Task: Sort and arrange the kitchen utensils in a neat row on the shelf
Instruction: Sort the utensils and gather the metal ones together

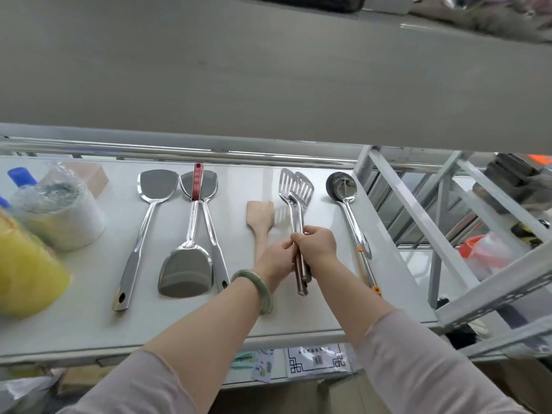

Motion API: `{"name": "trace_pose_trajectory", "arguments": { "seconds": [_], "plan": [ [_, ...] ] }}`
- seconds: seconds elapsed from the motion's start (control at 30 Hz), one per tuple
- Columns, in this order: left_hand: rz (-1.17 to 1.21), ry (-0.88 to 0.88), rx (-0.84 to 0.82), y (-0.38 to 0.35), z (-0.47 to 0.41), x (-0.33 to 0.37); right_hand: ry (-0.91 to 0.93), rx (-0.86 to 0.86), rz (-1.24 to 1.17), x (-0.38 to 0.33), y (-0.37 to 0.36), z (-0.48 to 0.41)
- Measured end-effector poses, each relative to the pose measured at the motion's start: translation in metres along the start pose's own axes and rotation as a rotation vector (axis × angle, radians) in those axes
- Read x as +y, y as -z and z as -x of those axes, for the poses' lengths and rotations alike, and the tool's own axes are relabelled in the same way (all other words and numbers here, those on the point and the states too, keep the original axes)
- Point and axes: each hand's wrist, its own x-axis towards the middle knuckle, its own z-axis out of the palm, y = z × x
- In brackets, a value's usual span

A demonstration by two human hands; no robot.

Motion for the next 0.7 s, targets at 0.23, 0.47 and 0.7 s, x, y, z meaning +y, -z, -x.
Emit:
{"name": "trace_pose_trajectory", "arguments": {
  "seconds": [0.23,0.47,0.7],
  "plan": [
    [-0.158,-0.014,0.024,-0.033,0.004,-0.003,-0.006,0.063,0.107,0.018,0.022,-0.019],
    [-0.170,-0.053,-0.066,-0.046,0.005,-0.020,0.082,0.073,0.367,0.035,0.033,-0.039],
    [-0.282,-0.015,-0.171,-0.031,0.002,-0.016,0.090,0.072,0.686,0.043,0.028,-0.056]
  ]
}}
